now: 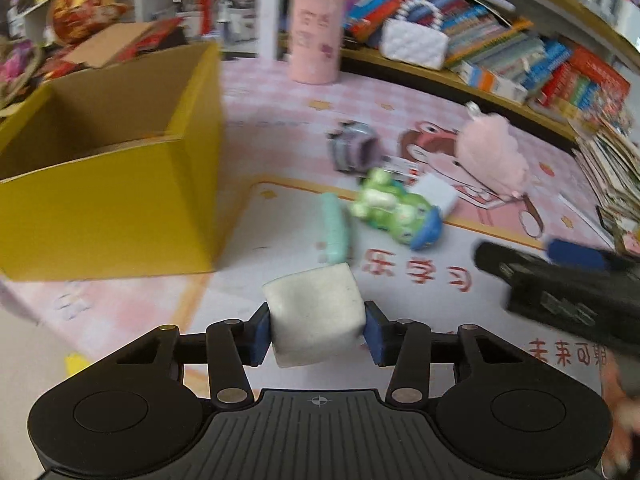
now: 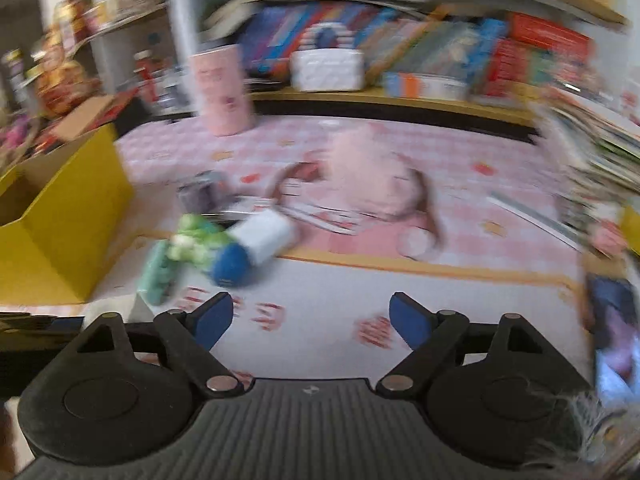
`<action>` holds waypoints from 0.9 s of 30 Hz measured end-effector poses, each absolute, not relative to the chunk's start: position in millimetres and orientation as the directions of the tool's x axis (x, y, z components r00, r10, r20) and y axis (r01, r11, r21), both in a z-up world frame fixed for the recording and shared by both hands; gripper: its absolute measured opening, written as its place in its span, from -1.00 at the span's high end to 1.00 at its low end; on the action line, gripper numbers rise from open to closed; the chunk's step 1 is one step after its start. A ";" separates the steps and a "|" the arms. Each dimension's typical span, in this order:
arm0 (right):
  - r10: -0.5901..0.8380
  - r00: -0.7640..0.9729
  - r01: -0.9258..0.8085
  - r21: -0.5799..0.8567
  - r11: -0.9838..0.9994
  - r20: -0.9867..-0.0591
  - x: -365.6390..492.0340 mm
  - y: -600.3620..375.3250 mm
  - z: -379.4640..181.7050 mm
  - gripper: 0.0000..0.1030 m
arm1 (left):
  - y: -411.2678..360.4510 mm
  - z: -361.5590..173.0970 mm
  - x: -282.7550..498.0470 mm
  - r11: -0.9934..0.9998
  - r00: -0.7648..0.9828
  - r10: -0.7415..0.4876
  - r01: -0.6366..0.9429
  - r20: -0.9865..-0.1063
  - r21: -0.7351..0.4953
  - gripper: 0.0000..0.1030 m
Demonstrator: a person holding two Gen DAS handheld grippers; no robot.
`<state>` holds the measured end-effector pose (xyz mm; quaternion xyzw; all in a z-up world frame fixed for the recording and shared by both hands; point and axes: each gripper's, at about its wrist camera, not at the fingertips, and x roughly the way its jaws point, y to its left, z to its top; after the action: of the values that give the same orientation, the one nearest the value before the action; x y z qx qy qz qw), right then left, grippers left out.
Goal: Organize objects
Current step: 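Grasp the white foam block with the left tool while the right tool grasps the green frog, then carry the foam block and green frog over the yellow box with both tools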
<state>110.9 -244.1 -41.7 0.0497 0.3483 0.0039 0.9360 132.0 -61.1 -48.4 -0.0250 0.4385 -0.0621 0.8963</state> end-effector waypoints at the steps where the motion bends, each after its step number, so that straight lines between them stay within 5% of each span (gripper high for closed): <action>1: 0.067 0.761 -0.016 0.085 0.996 -0.645 119.3 -237.3 -43.1 -0.49 | -54.5 -45.4 128.9 0.992 0.611 -0.123 0.075 -0.782 -0.098 0.13; 8: 0.188 0.737 -0.271 -0.029 0.962 -0.649 182.8 -192.3 -60.7 0.13 | -22.1 -33.1 108.7 0.997 0.626 -0.054 -0.014 -0.778 -0.080 0.13; 15: 0.184 0.714 -0.372 -0.143 0.917 -0.675 211.2 -169.2 -77.2 0.17 | -7.7 -32.8 97.7 0.996 0.623 -0.025 -0.054 -0.782 -0.075 0.13; 27: 0.185 0.695 -0.243 0.015 0.970 -0.694 166.1 -179.4 -60.9 0.24 | 2.9 -29.0 97.6 0.993 0.647 -0.085 -0.004 -0.758 -0.115 0.13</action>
<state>166.1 -179.4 -60.9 -0.0389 0.3726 0.1165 0.9198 97.6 2.9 -29.0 -0.0529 0.4198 -0.0225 0.9058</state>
